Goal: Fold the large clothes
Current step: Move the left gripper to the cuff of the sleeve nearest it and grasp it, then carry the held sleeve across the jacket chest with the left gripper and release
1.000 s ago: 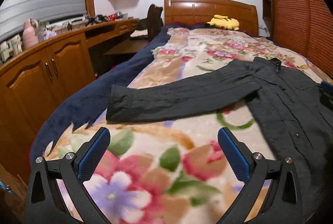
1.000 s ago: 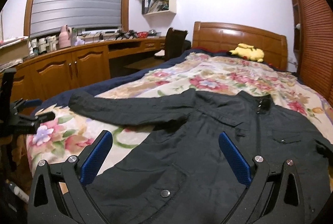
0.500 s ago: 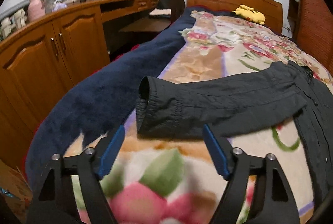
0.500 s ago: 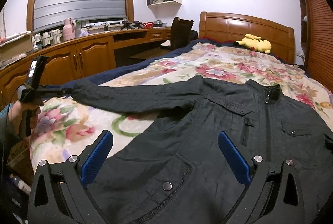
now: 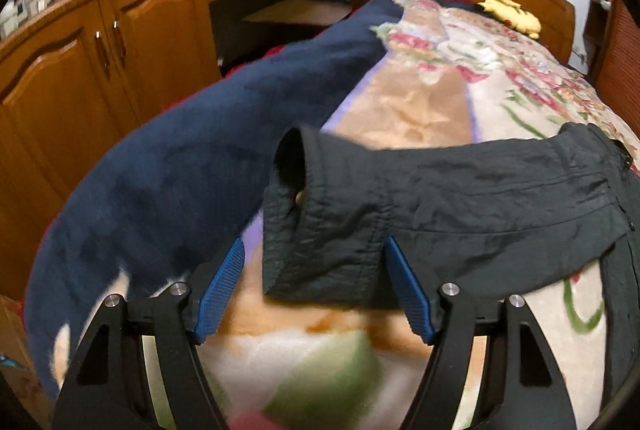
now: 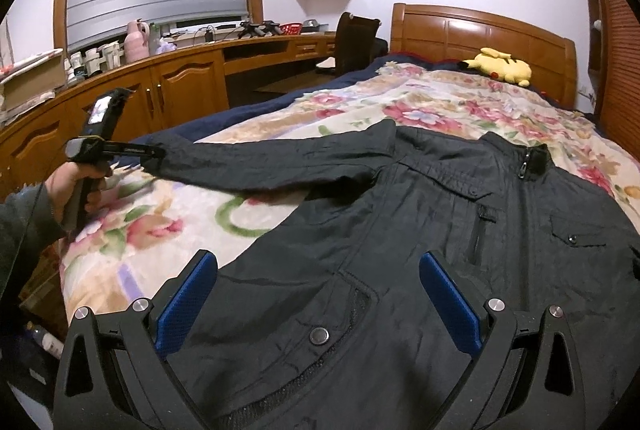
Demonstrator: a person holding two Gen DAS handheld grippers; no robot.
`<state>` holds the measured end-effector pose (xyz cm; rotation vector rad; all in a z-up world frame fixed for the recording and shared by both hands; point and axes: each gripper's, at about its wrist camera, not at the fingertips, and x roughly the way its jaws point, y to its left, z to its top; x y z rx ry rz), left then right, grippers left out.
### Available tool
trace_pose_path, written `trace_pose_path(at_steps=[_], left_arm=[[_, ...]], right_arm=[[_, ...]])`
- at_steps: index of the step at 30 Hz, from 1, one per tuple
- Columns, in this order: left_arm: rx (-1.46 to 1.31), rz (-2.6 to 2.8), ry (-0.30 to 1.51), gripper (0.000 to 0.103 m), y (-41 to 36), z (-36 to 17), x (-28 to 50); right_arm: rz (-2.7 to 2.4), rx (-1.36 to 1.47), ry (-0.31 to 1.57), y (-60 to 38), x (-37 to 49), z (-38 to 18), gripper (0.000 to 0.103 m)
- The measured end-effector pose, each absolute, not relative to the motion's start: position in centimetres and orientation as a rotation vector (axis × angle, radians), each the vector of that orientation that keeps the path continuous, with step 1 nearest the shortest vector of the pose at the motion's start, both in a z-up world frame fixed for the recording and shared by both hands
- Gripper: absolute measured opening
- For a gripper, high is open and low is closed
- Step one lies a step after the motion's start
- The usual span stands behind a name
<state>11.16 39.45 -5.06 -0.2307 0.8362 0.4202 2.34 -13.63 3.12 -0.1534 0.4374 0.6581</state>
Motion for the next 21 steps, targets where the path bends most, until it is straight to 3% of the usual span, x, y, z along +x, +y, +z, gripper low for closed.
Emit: trace_pose_path(at_steps=[3, 8, 11, 21], left_arm=[[-0.287, 0.405, 0.847, 0.074, 40.2, -5.6, 11.4], [-0.308, 0.361, 0.871, 0.048, 40.0, -6.0, 11.6], [-0.315, 0.336, 0.881, 0.015, 39.5, -5.6, 11.6], [-0.140, 0.256, 0.699, 0.011, 30.4, 4.4, 10.9]], right_arm=[[0.668, -0.145, 0.451, -13.6, 2.6, 3.0, 0.101], [0.683, -0.140, 0.466, -13.4, 2.8, 2.8, 0.101], [0.687, -0.138, 0.469, -13.4, 2.7, 2.8, 0.101], [0.667, -0.134, 0.440, -16.0, 1.3, 3.7, 0.101]])
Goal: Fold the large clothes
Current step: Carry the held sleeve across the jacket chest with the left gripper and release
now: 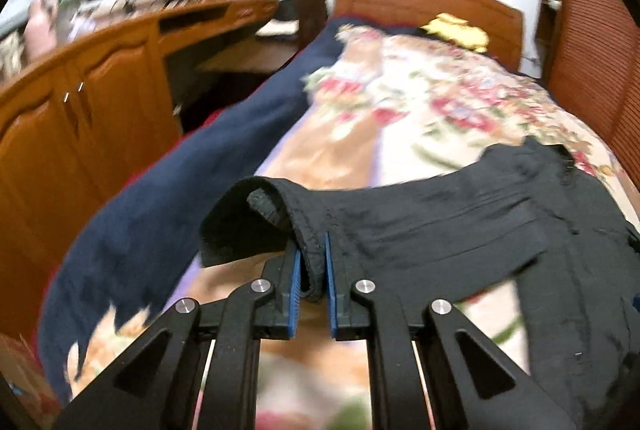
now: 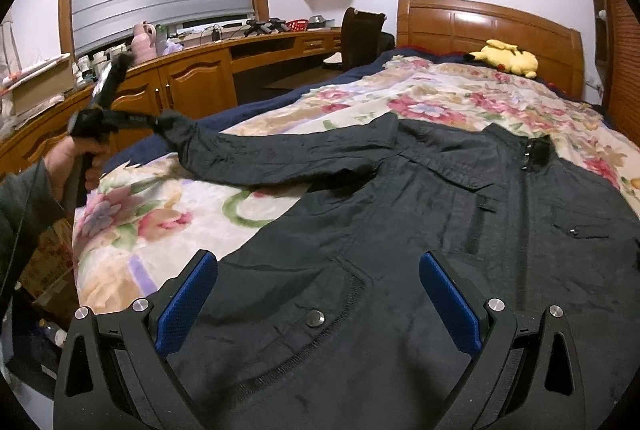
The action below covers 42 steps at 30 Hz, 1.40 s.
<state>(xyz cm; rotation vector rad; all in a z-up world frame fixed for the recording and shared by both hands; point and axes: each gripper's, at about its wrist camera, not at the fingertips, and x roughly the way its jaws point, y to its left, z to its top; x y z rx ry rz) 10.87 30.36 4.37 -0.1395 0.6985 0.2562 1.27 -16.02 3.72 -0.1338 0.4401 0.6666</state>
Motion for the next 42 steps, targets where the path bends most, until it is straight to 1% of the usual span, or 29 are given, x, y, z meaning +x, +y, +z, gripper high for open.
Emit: trace_pose_path(at_steps=[5, 9, 13, 17, 24, 26, 30, 31, 32, 33, 34, 35, 36, 38, 39, 40, 42], left_arm=[[-0.072, 0.162, 0.656, 0.011, 24.1, 7.5, 12.0], [-0.054, 0.079, 0.629, 0.010, 19.1, 8.5, 12.6], [-0.057, -0.006, 0.559, 0.010, 14.1, 9.6, 11.8], [-0.029, -0.104, 0.544, 0.010, 9.4, 9.8, 11.3], [0.037, -0.211, 0.548, 0.010, 3.5, 9.5, 9.7], [0.063, -0.202, 0.535, 0.010, 2.3, 9.0, 8.9], [0.021, -0.201, 0.543, 0.010, 1.6, 7.7, 7.6], [0.032, -0.191, 0.541, 0.012, 1.4, 7.4, 7.2], [0.046, -0.178, 0.541, 0.014, 1.4, 7.1, 7.1], [0.050, -0.178, 0.543, 0.022, 1.4, 6.8, 6.9], [0.049, -0.184, 0.543, 0.032, 1.5, 6.6, 6.6], [0.048, -0.187, 0.540, 0.038, 1.4, 6.4, 6.4], [0.042, -0.191, 0.533, 0.047, 1.7, 6.4, 5.9], [0.036, -0.191, 0.525, 0.056, 1.9, 6.2, 5.3], [0.030, -0.186, 0.524, 0.069, 2.3, 6.1, 4.9], [0.021, -0.176, 0.519, 0.080, 2.6, 5.9, 4.6], [-0.002, -0.162, 0.506, 0.082, 3.4, 5.5, 3.9]], right_arm=[[0.632, -0.121, 0.427, -18.6, 0.6, 3.8, 0.101], [0.599, -0.107, 0.419, -20.6, 0.2, 4.0, 0.101], [0.568, -0.091, 0.409, -22.3, -0.4, 4.1, 0.101], [0.546, -0.077, 0.405, -23.0, -1.2, 4.3, 0.101], [0.502, -0.081, 0.413, -22.7, -1.1, 4.4, 0.101], [0.494, -0.078, 0.416, -22.9, -1.2, 4.3, 0.101], [0.479, -0.081, 0.427, -22.6, -1.0, 4.5, 0.101], [0.478, -0.082, 0.429, -22.6, -1.0, 4.5, 0.101], [0.475, -0.084, 0.432, -22.6, -1.1, 4.5, 0.101], [0.473, -0.083, 0.435, -22.7, -1.0, 4.5, 0.101], [0.473, -0.081, 0.437, -22.8, -0.8, 4.6, 0.101], [0.473, -0.081, 0.439, -22.9, -0.7, 4.6, 0.101], [0.471, -0.081, 0.441, -22.9, -0.6, 4.6, 0.101], [0.473, -0.079, 0.444, -22.9, -0.3, 4.7, 0.101], [0.475, -0.079, 0.446, -22.7, -0.2, 4.7, 0.101], [0.478, -0.081, 0.447, -22.6, -0.2, 4.7, 0.101], [0.483, -0.085, 0.450, -22.4, -0.1, 4.6, 0.101]])
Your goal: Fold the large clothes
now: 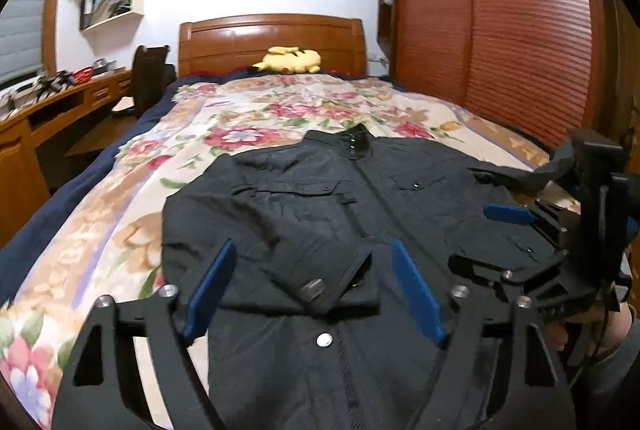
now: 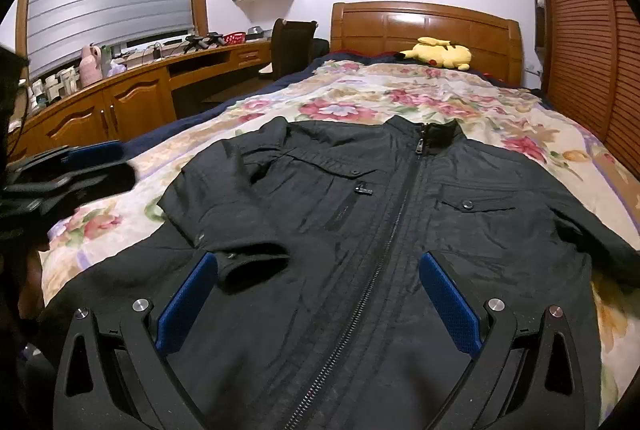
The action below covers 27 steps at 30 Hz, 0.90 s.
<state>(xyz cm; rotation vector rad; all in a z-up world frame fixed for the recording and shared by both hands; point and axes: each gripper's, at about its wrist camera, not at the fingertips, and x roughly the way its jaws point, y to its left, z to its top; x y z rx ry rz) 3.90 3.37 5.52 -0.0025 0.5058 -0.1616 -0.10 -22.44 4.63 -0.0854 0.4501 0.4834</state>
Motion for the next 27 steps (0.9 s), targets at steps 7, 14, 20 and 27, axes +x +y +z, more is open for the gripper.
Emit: trace_pose_path(at_steps=[7, 14, 20, 27], left_arm=[[0.015, -0.080, 0.507, 0.082, 5.8, 3.5, 2.4], [0.012, -0.052, 0.504, 0.082, 8.5, 2.1, 1.0], [0.022, -0.056, 0.516, 0.082, 9.8, 1.4, 0.6], [-0.014, -0.051, 0.512, 0.082, 11.7, 1.2, 0.4]], right_arm=[[0.510, -0.080, 0.473, -22.0, 1.3, 4.5, 0.101], [0.517, -0.132, 0.479, -20.0, 2.0, 4.5, 0.100], [0.556, -0.166, 0.515, -18.5, 2.9, 4.9, 0.098], [0.572, -0.209, 0.575, -17.7, 6.1, 5.4, 0.095]])
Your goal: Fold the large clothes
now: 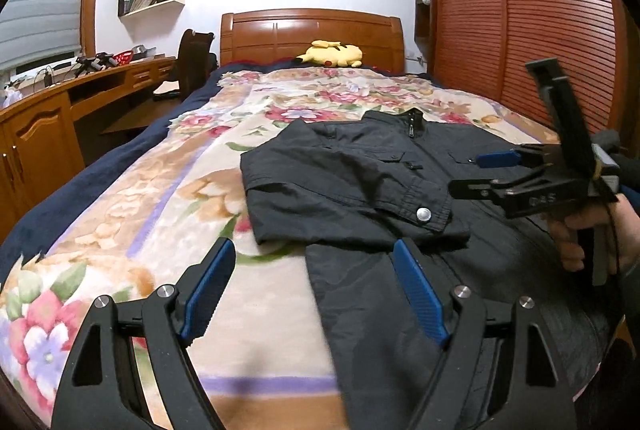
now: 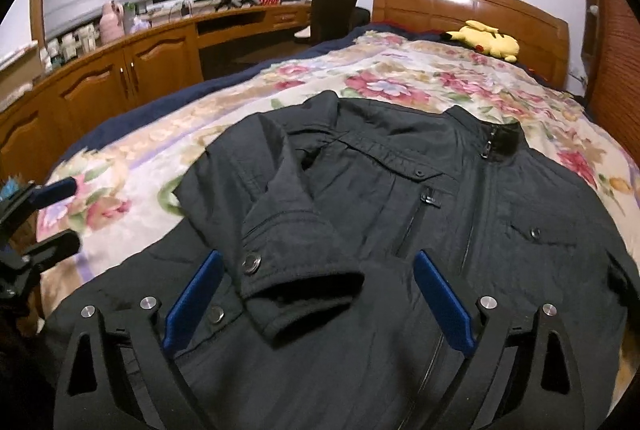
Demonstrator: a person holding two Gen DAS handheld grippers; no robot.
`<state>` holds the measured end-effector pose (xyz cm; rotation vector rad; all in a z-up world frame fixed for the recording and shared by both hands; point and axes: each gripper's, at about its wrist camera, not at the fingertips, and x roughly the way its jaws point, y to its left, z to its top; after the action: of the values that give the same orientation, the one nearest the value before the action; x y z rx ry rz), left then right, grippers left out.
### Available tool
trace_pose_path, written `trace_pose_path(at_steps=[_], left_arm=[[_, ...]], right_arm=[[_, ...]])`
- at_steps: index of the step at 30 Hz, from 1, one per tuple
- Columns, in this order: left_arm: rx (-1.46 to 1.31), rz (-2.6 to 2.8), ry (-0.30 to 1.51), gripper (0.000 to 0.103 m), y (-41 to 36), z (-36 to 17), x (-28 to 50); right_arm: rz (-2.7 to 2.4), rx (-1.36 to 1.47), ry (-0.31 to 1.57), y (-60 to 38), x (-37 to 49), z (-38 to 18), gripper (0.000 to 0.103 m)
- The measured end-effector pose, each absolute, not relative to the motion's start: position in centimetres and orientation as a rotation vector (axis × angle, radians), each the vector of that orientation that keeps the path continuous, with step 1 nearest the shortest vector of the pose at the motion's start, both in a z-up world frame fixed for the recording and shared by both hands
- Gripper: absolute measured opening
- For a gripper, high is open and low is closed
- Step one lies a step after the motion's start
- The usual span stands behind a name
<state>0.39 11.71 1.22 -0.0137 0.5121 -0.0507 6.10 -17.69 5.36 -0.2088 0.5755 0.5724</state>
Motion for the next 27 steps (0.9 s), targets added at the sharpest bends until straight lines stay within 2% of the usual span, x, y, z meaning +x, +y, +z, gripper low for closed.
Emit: trace_pose_path(at_steps=[1, 3, 7, 10, 12, 13, 15, 18, 27], left_arm=[[-0.020, -0.050, 0.511, 0.082, 11.9, 1.2, 0.4], [-0.029, -0.046, 0.510, 0.082, 12.3, 1.2, 0.3], [-0.023, -0.030, 0.517, 0.082, 12.5, 1.1, 0.5], [-0.022, -0.031, 0.514, 0.082, 12.7, 1.0, 0.4], [-0.024, -0.035, 0.510, 0.082, 12.8, 1.0, 0.4], [-0.026, -0.037, 0.508, 0.082, 12.8, 1.0, 0.3], [-0.025, -0.048, 0.503, 0.082, 12.7, 1.1, 0.1], [-0.025, -0.061, 0.492, 0.082, 12.4, 1.5, -0.2], [-0.047, -0.125, 0.456, 0.083, 10.6, 2.4, -0.3]], right_arm=[[0.573, -0.213, 0.592, -17.5, 6.8, 5.2, 0.094], [0.586, -0.221, 0.632, -17.1, 8.1, 4.7, 0.082], [0.594, -0.234, 0.693, -16.7, 9.8, 3.2, 0.074], [0.607, -0.234, 0.721, -16.5, 10.3, 2.6, 0.064], [0.620, -0.244, 0.735, -16.4, 10.4, 2.6, 0.041], [0.620, -0.256, 0.739, -16.4, 10.4, 2.6, 0.036], [0.626, -0.276, 0.728, -16.6, 10.0, 3.2, 0.014], [0.614, -0.281, 0.683, -16.8, 9.6, 4.4, 0.009], [0.507, -0.224, 0.532, -23.2, 5.9, 7.8, 0.008]])
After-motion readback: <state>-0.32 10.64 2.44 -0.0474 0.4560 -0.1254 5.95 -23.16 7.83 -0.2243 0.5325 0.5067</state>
